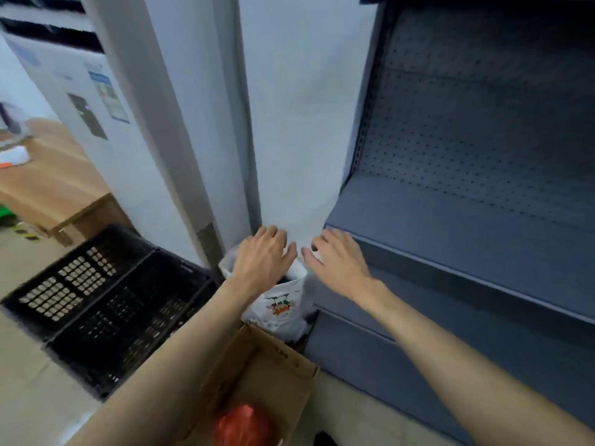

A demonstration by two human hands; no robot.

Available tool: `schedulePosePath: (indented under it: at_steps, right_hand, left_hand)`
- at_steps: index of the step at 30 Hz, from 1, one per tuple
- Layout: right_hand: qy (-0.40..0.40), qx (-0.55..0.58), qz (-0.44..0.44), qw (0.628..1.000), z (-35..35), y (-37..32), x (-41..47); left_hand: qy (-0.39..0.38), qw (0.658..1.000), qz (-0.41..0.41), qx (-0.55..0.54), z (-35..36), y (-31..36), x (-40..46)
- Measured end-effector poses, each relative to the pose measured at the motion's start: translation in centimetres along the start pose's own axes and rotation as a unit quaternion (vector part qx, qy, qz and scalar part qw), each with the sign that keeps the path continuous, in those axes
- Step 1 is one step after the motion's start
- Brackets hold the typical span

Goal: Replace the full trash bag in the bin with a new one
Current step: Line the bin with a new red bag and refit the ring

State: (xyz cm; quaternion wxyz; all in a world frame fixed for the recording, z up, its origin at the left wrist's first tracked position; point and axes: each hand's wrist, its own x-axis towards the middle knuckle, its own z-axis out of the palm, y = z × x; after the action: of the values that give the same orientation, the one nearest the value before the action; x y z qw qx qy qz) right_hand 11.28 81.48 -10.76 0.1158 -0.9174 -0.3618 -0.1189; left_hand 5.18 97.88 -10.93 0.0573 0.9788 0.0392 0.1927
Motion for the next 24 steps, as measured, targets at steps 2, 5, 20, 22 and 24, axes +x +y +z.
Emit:
schedulePosePath:
  at_steps: [2,5,20,22,24]
  right_hand:
    - [0.010,-0.037,0.037,0.999,-1.7,2.3,-2.0]
    - [0.011,-0.074,0.103,0.992,-4.6,6.1,-5.5]
    - [0.105,-0.231,0.472,0.844,-22.7,21.1,-39.5]
    - [0.107,-0.238,0.514,0.817,-24.6,21.7,-44.9]
    - [0.108,-0.252,0.554,0.786,-26.4,21.8,-50.5]
  left_hand:
    - [0.004,0.999,0.046,-0.021,0.7,2.7,1.2]
    - [0.002,0.991,0.120,-0.051,1.8,7.3,2.3]
    - [-0.046,0.870,0.455,-0.185,-3.2,48.2,-1.3]
    - [-0.048,0.842,0.501,-0.194,-3.8,53.4,-3.5]
    - [-0.053,0.815,0.542,-0.198,-4.2,58.6,-6.2]
